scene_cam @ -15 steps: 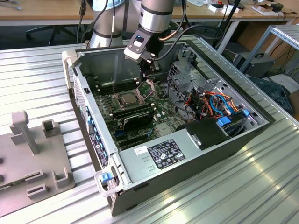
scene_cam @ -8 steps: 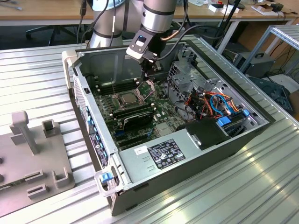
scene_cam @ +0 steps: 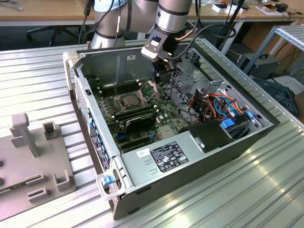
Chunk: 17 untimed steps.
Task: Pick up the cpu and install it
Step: 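Close the cpu cover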
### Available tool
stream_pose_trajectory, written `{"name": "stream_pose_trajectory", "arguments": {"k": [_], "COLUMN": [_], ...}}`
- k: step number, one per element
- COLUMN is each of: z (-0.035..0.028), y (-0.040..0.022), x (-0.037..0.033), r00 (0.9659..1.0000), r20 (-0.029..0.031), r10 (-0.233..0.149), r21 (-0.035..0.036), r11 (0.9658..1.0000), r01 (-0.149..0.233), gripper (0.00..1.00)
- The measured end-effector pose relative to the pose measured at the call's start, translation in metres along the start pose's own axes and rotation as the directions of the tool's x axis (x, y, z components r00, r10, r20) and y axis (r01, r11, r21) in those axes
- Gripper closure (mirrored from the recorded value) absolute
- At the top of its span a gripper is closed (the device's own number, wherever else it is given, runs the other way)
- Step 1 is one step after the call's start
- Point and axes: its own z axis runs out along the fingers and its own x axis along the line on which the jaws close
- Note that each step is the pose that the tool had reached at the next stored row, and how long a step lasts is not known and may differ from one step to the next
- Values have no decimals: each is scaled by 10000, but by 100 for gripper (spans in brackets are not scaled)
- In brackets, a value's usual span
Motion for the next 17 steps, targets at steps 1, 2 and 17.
{"name": "stream_pose_trajectory", "arguments": {"k": [1, 2, 17], "z": [0, 0, 1], "y": [9, 10, 17], "x": [0, 0, -1], "r00": [10000, 10000, 10000], "r20": [1, 2, 0], "r10": [0, 0, 1], "r21": [0, 0, 0], "r11": [10000, 10000, 10000], "r01": [0, 0, -1], "gripper": [89, 89, 89]}}
